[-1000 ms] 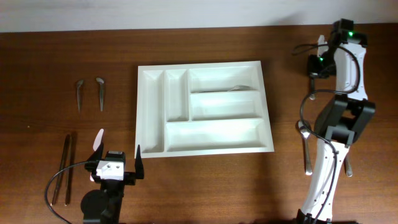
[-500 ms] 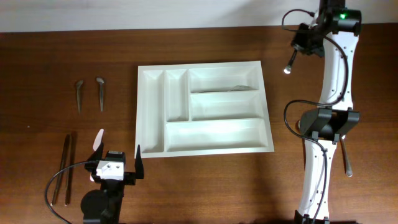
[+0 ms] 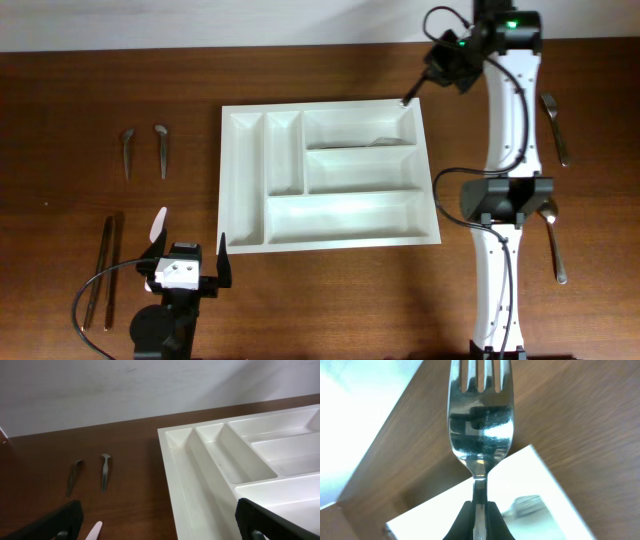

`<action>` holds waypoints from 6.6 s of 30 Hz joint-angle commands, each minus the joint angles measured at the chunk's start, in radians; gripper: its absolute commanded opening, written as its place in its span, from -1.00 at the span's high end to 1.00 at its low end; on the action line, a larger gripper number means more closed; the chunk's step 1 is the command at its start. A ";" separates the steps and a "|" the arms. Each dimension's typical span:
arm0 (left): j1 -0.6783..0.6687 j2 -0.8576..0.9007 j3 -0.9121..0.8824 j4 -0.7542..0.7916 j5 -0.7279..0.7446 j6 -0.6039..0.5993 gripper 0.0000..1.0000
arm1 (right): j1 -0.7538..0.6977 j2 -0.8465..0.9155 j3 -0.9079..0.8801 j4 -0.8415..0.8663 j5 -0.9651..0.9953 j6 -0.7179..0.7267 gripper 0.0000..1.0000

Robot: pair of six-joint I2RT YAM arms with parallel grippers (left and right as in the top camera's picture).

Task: Pack container
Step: 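Carry the fork with the right gripper over the tray's top compartment, then lower the fork into the top compartment and open the right gripper, then move the right gripper back to the rightmost silver fork, then lower the right gripper onto the rightmost fork handle and close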

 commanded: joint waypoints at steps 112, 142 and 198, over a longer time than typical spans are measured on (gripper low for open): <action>0.005 -0.007 -0.007 0.004 0.004 0.016 -0.98 | -0.010 -0.130 0.018 0.056 0.522 -0.895 -0.97; 0.005 -0.007 -0.007 0.004 0.004 0.016 -0.98 | -0.466 -0.079 -0.293 0.123 0.386 -1.165 -0.98; 0.005 -0.007 -0.007 0.004 0.004 0.016 -0.98 | -0.480 0.064 -0.378 0.251 0.371 -1.268 -0.98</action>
